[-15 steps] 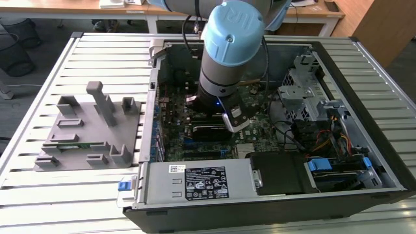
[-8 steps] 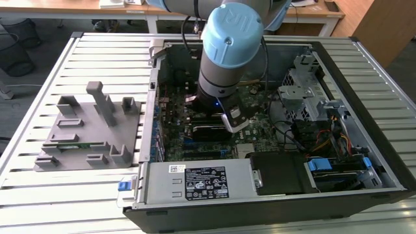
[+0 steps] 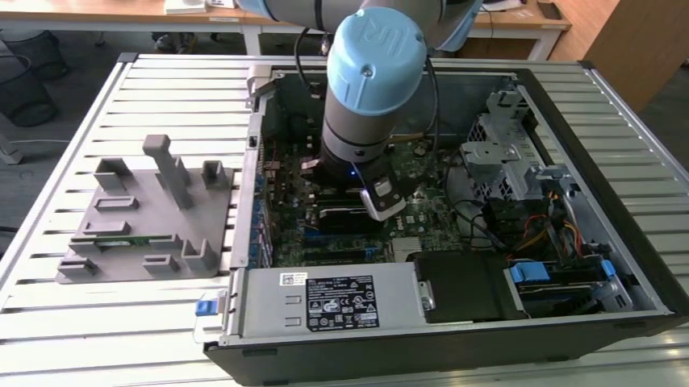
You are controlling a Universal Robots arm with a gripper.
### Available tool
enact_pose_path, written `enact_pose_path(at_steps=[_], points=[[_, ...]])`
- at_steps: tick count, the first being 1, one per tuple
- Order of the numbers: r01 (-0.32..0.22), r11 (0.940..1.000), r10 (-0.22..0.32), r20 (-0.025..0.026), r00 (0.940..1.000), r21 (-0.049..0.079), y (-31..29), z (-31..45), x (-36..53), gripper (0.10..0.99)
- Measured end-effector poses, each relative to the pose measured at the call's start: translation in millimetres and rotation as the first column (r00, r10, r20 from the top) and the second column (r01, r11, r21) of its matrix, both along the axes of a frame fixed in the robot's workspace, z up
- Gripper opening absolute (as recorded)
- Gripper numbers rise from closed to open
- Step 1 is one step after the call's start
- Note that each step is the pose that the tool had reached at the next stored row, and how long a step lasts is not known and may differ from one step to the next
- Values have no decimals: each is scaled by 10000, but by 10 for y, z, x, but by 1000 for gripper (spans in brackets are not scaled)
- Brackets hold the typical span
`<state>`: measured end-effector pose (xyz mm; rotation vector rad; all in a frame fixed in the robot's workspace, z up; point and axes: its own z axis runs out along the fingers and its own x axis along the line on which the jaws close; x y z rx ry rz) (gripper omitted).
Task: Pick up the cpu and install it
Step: 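Install the second cpu locking lever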
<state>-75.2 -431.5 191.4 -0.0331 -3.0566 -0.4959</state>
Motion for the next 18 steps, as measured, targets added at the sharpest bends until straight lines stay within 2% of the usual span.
enact_pose_path(at_steps=[18], points=[[1, 9999, -1, 2, 10000, 173, 23, -46, -42, 114]])
